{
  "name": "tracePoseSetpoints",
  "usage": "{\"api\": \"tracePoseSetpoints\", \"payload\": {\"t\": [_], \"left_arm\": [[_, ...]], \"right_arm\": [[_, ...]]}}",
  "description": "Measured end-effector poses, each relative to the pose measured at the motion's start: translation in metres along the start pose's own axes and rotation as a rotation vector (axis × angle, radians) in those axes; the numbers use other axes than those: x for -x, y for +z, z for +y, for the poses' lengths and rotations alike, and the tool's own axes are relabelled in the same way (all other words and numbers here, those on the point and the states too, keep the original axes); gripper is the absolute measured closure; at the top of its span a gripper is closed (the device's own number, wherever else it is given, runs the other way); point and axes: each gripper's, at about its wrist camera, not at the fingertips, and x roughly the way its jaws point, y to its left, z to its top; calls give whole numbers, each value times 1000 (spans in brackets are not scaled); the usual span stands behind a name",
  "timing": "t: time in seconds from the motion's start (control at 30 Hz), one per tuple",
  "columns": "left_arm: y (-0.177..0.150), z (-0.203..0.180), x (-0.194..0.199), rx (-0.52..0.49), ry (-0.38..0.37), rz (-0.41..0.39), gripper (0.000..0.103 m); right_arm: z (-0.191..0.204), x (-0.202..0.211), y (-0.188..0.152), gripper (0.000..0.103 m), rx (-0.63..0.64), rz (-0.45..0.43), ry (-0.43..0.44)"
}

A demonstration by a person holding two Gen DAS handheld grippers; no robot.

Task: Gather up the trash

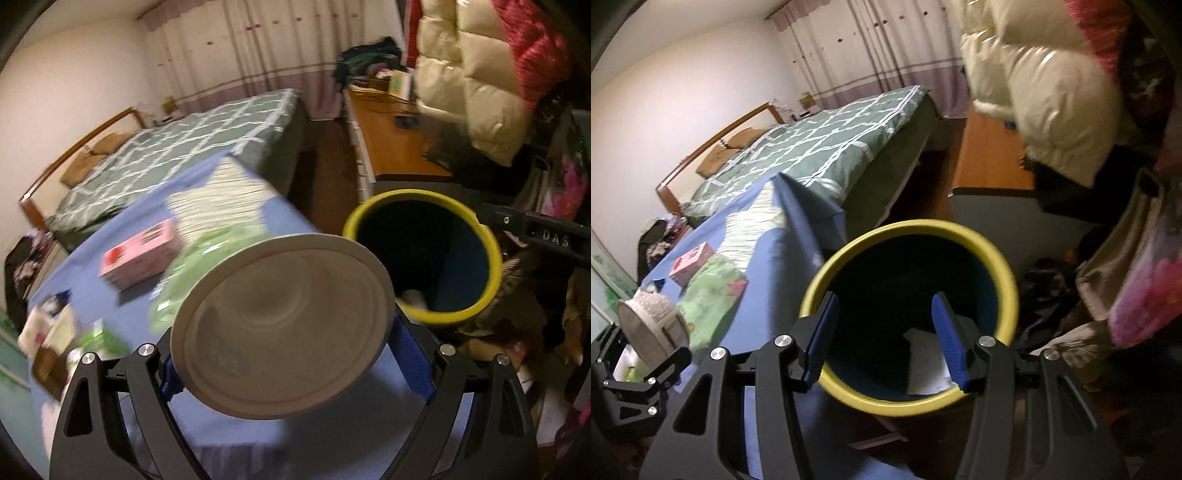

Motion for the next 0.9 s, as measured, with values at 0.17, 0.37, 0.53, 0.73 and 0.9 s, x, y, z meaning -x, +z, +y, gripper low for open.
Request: {"api": "tracePoseSetpoints", "payload": {"t": [0.17,0.37,0.53,0.73,0.9], "left_arm": [[24,-42,-26,-53,-55,16,14],[47,-73,-56,-76,-84,45,14],[60,-90,-77,-95,-93,60,14],[71,-96,-83,-91,-90,58,6],[72,-87,-72,-78,-96,49,5]], "right_arm": [[-19,11,2,52,9,-29,-92],[-40,13,0,52,12,-19,-156],[-56,14,-3,52,-4,-8,-176],[-63,16,-5,52,-18,-8,-180],[-65,19,-6,52,-21,-9,-178]]}}
